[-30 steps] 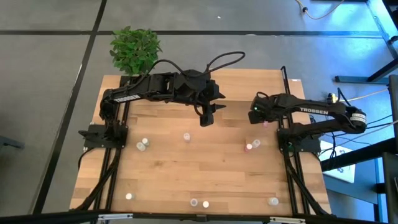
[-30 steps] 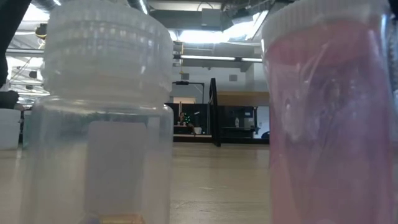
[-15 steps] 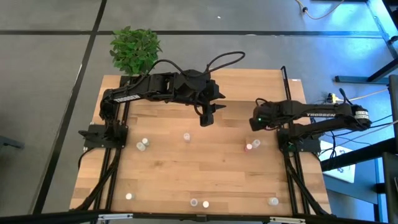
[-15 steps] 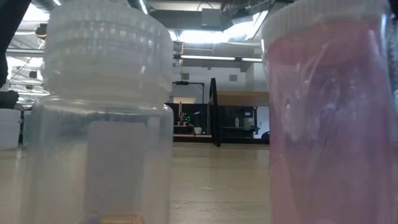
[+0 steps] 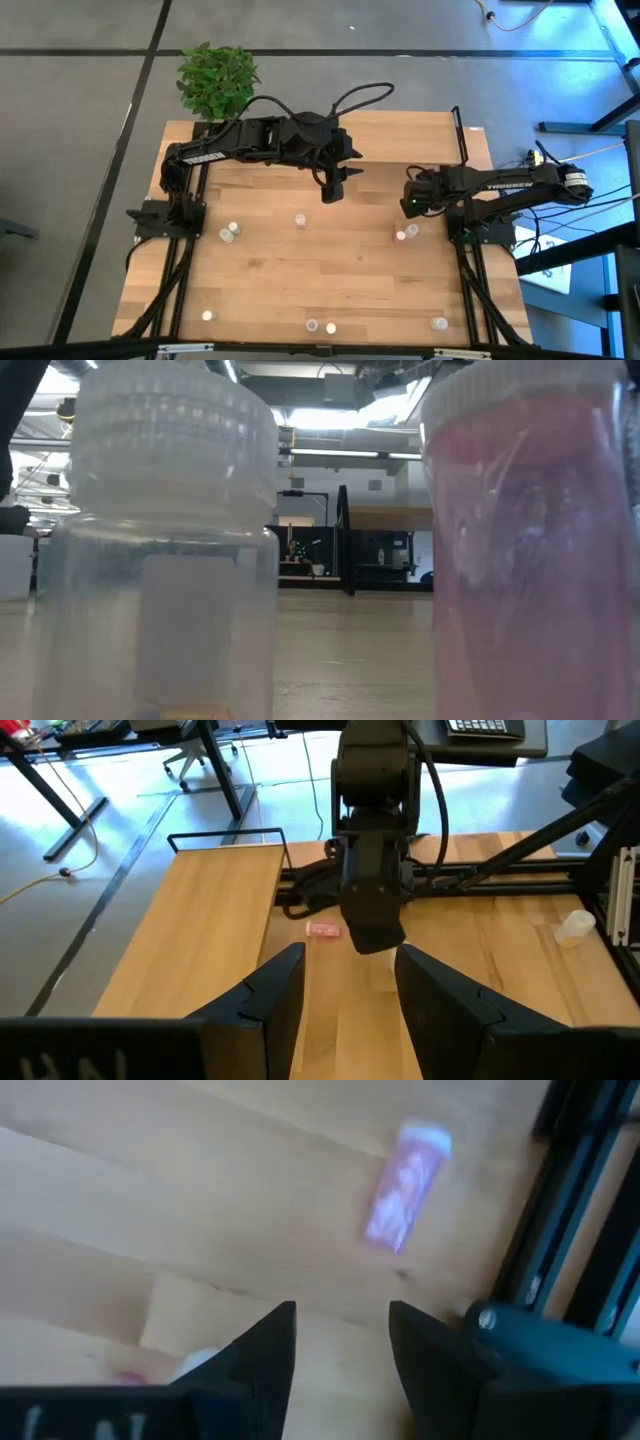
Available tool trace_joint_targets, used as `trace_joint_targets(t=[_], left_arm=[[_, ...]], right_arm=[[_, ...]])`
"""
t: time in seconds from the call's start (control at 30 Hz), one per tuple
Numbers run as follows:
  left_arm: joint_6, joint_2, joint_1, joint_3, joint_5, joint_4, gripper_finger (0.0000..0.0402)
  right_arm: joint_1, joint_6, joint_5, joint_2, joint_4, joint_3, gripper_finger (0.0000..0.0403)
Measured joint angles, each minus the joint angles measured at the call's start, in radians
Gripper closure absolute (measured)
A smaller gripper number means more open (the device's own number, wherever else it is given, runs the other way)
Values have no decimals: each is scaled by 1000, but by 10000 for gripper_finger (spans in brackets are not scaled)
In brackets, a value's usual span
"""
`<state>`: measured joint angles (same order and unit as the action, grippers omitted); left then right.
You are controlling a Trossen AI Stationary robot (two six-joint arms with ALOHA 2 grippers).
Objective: Pick and place medicine bottles onto shelf by color
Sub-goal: Move the top pink pill bottle to the center of the table
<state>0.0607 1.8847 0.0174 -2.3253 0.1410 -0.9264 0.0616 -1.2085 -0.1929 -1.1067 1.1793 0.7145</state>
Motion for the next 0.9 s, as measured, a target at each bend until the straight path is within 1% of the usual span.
trace_joint_targets(t=[0.07,0.1,0.3,0.5,0.7,0.9], left_arm=[[0,0,0,0,0,0,250],[0,0,0,0,0,0,250],[1,0,0,0,0,0,250],[0,0,0,0,0,0,250],[0,0,0,0,0,0,250],[0,0,0,0,0,0,250]], right_arm=[[0,-46,35,-14,-1,-23,237],[0,-58,35,-19,1,-30,237],[19,-93,-61,-20,0,-33,237],[66,-93,-68,-43,-7,-33,237],[73,-92,-86,-102,-22,-45,237],[74,-98,-93,-111,-78,-79,237]])
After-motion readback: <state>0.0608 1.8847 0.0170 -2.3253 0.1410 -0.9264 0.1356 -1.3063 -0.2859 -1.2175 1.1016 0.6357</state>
